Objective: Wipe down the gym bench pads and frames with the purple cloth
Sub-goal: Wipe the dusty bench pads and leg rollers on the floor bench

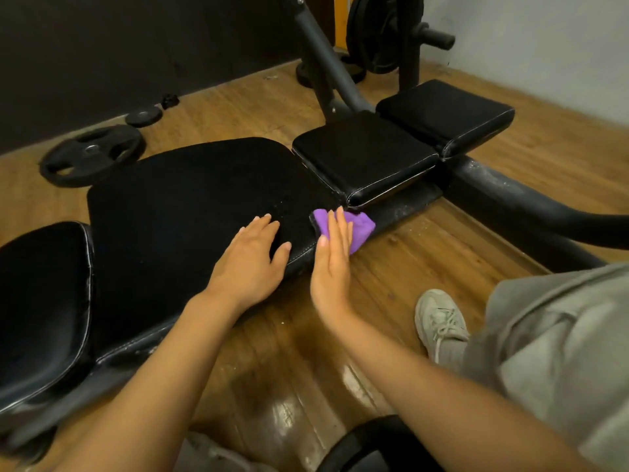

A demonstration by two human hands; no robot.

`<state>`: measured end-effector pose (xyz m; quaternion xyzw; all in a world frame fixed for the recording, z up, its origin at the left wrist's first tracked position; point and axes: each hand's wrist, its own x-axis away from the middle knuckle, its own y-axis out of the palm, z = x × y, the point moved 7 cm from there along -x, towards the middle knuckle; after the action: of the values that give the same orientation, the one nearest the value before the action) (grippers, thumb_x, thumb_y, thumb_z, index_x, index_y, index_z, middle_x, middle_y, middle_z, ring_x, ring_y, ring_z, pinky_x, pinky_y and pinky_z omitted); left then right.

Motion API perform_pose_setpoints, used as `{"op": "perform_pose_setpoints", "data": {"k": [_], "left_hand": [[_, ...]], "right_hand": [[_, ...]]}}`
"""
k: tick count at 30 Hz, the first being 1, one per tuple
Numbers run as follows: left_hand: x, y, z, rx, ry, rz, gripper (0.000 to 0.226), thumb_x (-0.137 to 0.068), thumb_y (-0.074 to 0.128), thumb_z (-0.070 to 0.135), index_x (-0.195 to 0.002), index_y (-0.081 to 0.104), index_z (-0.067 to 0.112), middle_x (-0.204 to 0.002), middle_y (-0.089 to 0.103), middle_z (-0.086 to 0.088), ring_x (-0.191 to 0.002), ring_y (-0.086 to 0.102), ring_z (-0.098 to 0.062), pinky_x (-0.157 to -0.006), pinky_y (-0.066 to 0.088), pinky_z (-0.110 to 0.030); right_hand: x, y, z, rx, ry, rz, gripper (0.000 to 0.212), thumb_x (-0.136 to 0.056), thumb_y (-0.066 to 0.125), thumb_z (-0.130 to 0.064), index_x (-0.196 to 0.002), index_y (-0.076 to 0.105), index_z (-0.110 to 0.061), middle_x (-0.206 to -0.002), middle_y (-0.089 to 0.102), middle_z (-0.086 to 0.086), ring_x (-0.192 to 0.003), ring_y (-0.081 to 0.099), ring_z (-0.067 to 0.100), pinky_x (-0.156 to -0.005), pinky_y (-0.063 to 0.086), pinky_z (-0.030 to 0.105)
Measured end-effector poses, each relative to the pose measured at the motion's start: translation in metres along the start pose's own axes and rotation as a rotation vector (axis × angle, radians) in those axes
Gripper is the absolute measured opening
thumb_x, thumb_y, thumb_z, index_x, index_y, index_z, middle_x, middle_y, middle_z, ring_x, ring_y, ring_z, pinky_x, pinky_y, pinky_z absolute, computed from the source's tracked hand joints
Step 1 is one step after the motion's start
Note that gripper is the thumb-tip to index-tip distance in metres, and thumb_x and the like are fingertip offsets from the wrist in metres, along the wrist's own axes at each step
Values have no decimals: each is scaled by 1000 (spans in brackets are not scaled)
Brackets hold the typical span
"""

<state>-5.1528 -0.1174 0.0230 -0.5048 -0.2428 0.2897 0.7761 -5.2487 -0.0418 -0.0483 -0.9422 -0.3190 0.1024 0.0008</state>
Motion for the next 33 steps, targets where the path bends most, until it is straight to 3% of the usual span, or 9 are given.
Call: {"op": "perform_pose_setpoints", "data": {"k": [3,6,10,13,18,22,24,27,33], "left_hand": [[5,-4,-7,2,-15,9,53,-101,41,35,-150,26,19,-160,18,3,-147,10,-10,-118,11,-30],[13,-6,-12,0,-5,20,52,-102,39,35,-150,27,20,-159,19,5,-147,11,-8,-117,10,-28],[22,-10,-18,6,3,20,51,-102,38,34,-150,27,22,-159,20,7,-146,11,-6,-116,9,-25],[24,-11,-19,0,11,31,50,-103,37,32,-150,28,21,-158,22,7,-146,12,-6,-114,8,-21],[25,-11,-21,-16,10,47,48,-103,37,29,-149,29,20,-158,23,6,-146,13,-6,-111,6,-19],[30,-14,-26,-24,-7,66,47,-103,37,30,-149,29,22,-158,23,6,-145,13,-5,-112,7,-20],[34,-16,-27,-24,-9,75,47,-103,37,30,-149,30,22,-158,24,7,-144,13,-4,-110,7,-19],[43,-18,-33,-24,-18,96,47,-103,36,30,-149,31,21,-157,25,7,-144,14,-4,-111,6,-17],[59,-22,-41,-34,0,163,46,-103,34,31,-148,35,21,-156,29,8,-143,18,-2,-110,7,-14]], "right_hand": [[23,13,-3,36,-51,-28,52,-104,29,-24,-146,1,-37,-158,-2,-16,-146,-8,4,-120,2,33],[11,11,1,150,-68,-63,53,-102,26,-32,-151,5,-28,-155,-7,-21,-144,-15,5,-118,-3,29],[-31,-5,-3,58,83,-22,47,-105,23,-31,-151,17,-21,-159,6,-9,-146,-1,8,-120,7,33],[-27,-1,-3,-12,155,55,51,-104,23,-33,-151,9,-21,-160,2,-7,-147,1,10,-120,12,40],[55,46,-9,16,-19,20,64,-97,19,-53,-147,-10,-27,-151,-27,-22,-143,-23,7,-119,-7,27],[69,57,-12,58,-138,-12,65,-98,15,-54,-147,-20,-30,-152,-29,-21,-142,-27,16,-115,-15,22],[61,52,-11,103,-203,-2,60,-98,15,-56,-146,-17,-38,-153,-25,-19,-144,-23,23,-117,-12,30],[34,39,-6,157,-256,61,59,-102,17,-46,-151,7,-14,-159,2,2,-147,-6,33,-120,-3,39],[-20,10,-1,21,-39,185,49,-100,27,-28,-147,29,-12,-157,19,-1,-147,1,16,-120,10,42]]}}
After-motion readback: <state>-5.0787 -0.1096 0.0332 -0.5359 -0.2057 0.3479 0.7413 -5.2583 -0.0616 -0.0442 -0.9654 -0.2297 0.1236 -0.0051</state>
